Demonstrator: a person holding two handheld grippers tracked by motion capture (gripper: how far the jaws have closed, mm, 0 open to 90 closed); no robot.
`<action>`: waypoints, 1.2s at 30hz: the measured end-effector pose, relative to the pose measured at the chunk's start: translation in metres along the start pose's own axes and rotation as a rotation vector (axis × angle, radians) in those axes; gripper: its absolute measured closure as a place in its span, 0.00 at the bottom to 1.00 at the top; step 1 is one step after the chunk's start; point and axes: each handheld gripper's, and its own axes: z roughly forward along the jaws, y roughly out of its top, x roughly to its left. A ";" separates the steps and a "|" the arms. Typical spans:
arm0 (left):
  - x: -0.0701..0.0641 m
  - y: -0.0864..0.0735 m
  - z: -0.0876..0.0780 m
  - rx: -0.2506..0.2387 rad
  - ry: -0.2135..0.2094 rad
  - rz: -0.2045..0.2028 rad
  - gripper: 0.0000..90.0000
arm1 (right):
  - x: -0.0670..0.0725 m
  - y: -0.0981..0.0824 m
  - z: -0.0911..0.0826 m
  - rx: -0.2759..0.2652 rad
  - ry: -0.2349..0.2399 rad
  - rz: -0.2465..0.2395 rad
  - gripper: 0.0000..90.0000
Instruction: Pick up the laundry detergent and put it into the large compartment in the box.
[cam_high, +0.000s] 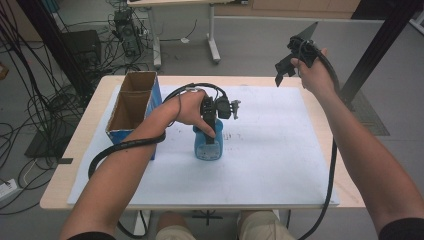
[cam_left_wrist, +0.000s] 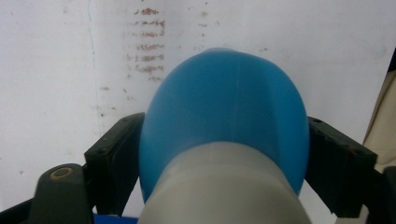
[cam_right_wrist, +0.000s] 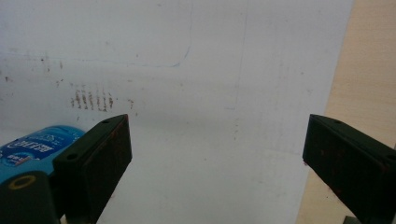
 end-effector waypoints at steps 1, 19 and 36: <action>0.000 0.000 0.000 -0.002 0.000 0.002 0.28 | 0.000 0.000 0.000 -0.001 0.000 -0.002 0.09; -0.001 -0.002 -0.002 -0.010 0.015 0.022 0.39 | -0.001 0.000 -0.001 -0.001 -0.001 0.002 0.09; 0.001 -0.002 -0.002 -0.010 0.005 0.026 0.40 | 0.000 0.001 0.001 0.001 -0.004 0.000 0.09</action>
